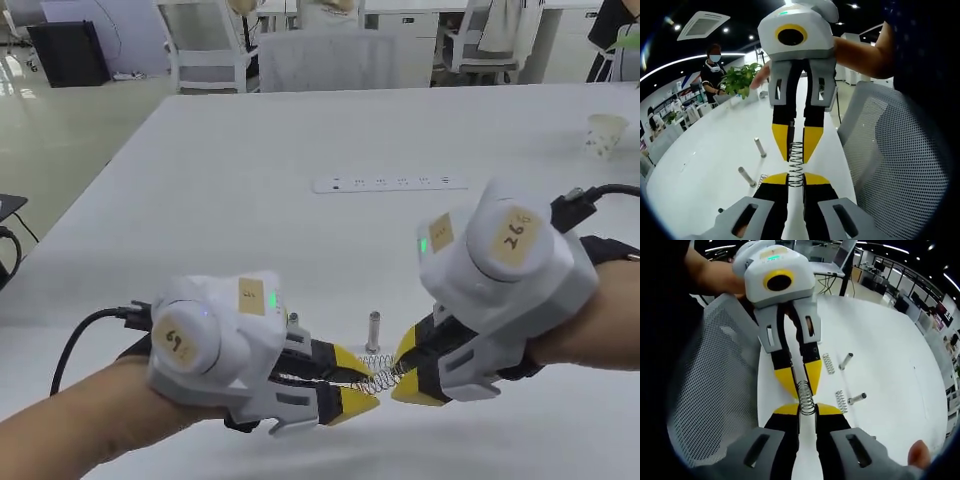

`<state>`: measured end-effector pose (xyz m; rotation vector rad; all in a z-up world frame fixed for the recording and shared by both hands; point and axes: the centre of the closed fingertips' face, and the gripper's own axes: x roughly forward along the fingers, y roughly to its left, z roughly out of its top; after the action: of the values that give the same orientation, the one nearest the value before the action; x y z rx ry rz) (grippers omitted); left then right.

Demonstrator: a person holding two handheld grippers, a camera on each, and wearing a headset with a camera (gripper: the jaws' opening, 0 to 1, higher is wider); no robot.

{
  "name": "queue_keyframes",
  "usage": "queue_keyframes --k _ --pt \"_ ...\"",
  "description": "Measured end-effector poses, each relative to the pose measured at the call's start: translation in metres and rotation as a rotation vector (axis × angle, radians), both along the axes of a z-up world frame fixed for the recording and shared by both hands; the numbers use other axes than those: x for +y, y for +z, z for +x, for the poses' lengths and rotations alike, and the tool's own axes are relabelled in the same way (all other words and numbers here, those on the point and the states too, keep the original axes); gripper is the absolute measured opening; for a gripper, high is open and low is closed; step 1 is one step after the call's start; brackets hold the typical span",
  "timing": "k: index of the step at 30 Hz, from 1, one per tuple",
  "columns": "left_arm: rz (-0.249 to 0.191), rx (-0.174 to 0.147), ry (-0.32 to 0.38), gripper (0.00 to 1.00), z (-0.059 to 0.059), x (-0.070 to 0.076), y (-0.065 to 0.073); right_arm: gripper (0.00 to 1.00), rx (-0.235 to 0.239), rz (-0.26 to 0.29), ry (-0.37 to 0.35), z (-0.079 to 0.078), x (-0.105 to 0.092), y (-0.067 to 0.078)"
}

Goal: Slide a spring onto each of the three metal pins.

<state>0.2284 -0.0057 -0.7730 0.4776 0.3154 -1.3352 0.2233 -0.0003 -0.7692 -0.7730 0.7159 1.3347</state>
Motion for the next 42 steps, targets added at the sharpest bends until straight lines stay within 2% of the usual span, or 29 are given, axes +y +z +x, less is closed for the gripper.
queue_keyframes --k 13,20,28,32,42 --pt "-0.005 0.010 0.000 0.02 -0.001 -0.001 0.000 0.09 -0.008 0.025 0.029 -0.005 0.012 0.010" --pt "-0.011 0.012 -0.003 0.02 -0.002 -0.003 0.002 0.09 -0.018 0.020 0.040 -0.007 0.015 0.014" --pt "-0.008 0.025 0.003 0.02 -0.003 -0.003 0.000 0.09 -0.007 0.008 0.036 -0.007 0.016 0.012" --pt "-0.030 0.038 0.004 0.02 -0.003 -0.005 0.003 0.09 -0.002 0.006 0.033 -0.007 0.017 0.011" --pt "-0.034 0.034 0.011 0.02 -0.001 -0.004 0.001 0.09 -0.005 -0.001 0.032 -0.005 0.018 0.009"
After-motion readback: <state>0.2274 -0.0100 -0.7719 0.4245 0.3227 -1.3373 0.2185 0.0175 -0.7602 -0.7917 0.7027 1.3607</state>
